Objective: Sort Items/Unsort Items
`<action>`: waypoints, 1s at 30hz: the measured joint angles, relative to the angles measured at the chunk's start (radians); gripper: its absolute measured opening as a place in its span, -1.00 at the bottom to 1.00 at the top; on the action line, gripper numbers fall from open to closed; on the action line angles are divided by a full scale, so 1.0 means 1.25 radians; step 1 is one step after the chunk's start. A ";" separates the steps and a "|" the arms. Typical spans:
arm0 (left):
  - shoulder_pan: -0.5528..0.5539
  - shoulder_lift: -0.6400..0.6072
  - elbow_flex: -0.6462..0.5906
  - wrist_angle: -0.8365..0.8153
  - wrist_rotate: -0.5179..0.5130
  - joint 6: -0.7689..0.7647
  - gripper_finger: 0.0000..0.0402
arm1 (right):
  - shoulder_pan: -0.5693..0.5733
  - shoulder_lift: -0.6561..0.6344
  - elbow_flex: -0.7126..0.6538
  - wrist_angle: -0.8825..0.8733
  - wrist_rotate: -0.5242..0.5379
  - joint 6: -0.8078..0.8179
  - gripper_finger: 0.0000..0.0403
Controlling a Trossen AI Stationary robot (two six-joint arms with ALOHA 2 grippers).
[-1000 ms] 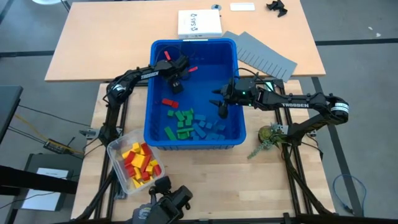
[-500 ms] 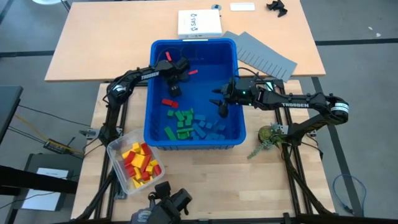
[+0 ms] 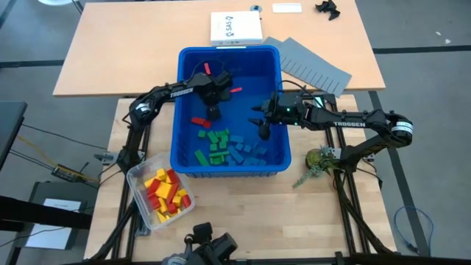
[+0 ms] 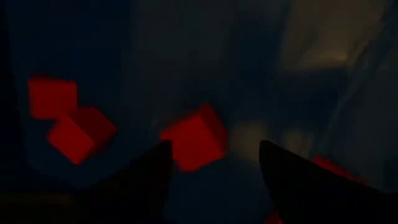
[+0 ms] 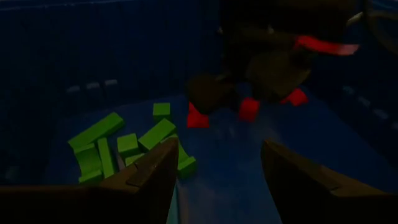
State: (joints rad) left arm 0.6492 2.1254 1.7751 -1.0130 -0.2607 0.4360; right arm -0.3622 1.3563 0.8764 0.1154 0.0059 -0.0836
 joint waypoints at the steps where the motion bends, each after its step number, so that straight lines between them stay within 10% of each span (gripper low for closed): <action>1: -0.003 0.000 0.014 -0.004 0.001 -0.003 0.24 | 0.000 0.000 0.000 0.000 0.000 -0.001 0.14; 30: 0.056 -0.005 -0.122 0.133 0.108 -0.152 0.23 | 0.000 0.000 0.000 -0.033 0.000 0.003 0.14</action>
State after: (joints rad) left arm 0.7189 2.1198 1.6226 -0.8463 -0.1261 0.2462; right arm -0.3622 1.3563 0.8761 0.0737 0.0059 -0.0805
